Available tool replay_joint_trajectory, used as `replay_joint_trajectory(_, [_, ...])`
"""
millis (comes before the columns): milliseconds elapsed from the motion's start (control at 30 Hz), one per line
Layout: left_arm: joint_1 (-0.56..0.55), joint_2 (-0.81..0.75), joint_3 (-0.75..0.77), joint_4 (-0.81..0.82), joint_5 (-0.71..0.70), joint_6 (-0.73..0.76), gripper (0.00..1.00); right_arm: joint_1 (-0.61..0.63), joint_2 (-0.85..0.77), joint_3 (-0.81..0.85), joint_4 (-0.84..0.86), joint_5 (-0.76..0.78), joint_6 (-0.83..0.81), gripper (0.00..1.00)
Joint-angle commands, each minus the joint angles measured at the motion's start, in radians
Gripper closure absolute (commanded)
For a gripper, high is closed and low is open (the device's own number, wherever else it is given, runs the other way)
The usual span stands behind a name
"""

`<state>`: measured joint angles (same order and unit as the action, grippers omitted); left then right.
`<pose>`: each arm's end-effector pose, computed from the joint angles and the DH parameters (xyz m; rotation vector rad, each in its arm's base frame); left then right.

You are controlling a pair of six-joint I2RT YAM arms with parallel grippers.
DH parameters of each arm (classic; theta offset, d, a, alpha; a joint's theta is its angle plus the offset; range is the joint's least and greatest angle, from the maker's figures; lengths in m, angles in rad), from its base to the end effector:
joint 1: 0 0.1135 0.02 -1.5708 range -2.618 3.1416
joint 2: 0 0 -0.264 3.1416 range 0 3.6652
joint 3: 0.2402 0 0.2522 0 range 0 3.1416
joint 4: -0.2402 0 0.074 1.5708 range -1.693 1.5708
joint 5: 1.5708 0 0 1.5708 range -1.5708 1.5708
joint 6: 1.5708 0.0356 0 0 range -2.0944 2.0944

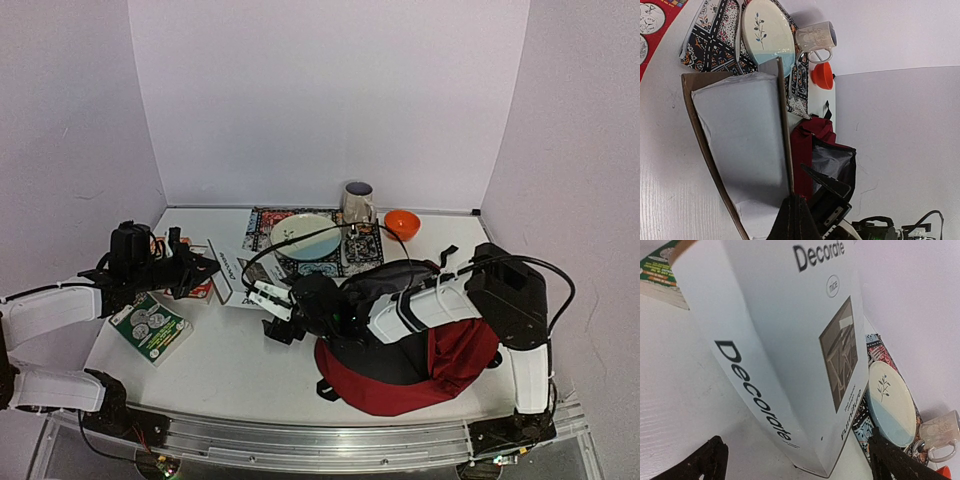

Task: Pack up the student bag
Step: Pass from the left arm to the right

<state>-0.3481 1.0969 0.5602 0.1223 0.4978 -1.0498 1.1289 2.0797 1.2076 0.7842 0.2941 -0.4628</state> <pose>0.2171 -0.0969 0.2323 -0.4105 2.1757 -1.3421 0.2060 0.4112 0.1856 -1.0200 1.3115 0.2624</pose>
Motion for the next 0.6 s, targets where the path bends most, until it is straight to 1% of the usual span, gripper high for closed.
replay_joint_trajectory(0, [0.003,-0.022,0.004,0.03,0.018,-0.011,1.0,0.012,0.039,0.068,0.072,0.067,-0.058,0.04])
replay_joint_trajectory(133, [0.002,-0.015,0.004,0.03,0.021,-0.011,1.0,0.014,0.098,0.109,0.109,0.139,-0.076,0.05])
replay_joint_trajectory(300, [0.001,-0.019,-0.001,0.03,0.024,-0.02,1.0,0.013,0.156,0.142,0.163,0.142,-0.096,0.09])
replay_joint_trajectory(367, [0.001,-0.025,-0.002,0.03,0.026,-0.024,1.0,0.014,0.168,0.15,0.177,0.149,-0.104,0.14])
replay_joint_trajectory(467, [0.001,-0.03,-0.006,0.03,0.024,-0.031,1.0,0.014,0.171,0.145,0.21,0.156,-0.13,0.26])
replay_joint_trajectory(567, [0.001,-0.027,-0.007,0.03,0.027,-0.035,1.0,0.013,0.16,0.127,0.233,0.153,-0.151,0.35])
